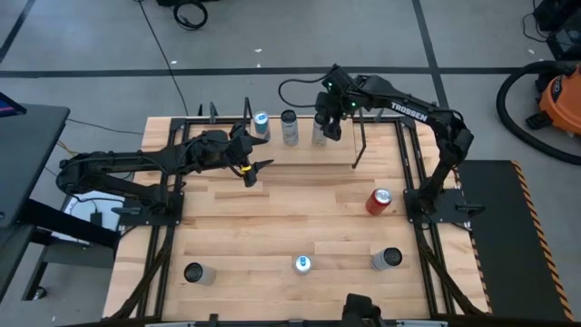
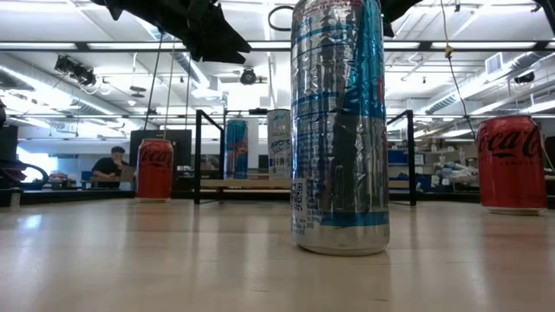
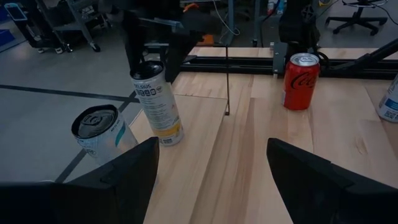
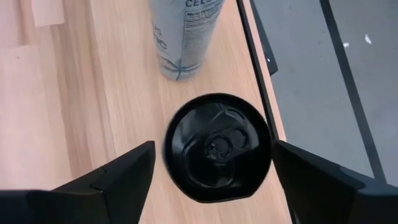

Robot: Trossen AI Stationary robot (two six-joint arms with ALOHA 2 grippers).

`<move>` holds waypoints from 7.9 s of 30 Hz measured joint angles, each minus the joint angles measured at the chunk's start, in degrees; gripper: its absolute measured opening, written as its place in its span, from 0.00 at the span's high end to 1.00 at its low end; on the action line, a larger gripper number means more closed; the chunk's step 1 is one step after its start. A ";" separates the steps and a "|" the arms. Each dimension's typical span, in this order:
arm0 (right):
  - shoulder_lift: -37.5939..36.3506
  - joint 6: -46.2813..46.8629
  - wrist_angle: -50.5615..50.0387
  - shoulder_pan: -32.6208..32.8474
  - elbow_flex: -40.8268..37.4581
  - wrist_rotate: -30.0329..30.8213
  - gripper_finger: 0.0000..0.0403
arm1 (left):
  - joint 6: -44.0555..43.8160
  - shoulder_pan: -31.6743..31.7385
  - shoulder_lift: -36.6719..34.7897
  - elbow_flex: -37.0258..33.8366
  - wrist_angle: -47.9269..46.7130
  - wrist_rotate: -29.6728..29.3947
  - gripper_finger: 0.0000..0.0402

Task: Place canned beverage on shelf
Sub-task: Put the top white-yellow soda can on the shelf

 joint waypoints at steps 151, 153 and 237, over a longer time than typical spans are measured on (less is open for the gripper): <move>-0.02 20.24 5.28 3.68 -0.61 9.46 0.27 | -1.40 0.02 0.00 0.00 0.00 -0.02 0.25; 0.07 21.18 5.03 4.04 -0.67 12.80 0.27 | -1.40 0.01 -0.01 0.00 0.00 -0.01 0.25; 0.04 22.00 12.37 6.34 -1.03 0.10 0.27 | -1.42 0.00 0.00 0.00 0.00 -0.02 0.25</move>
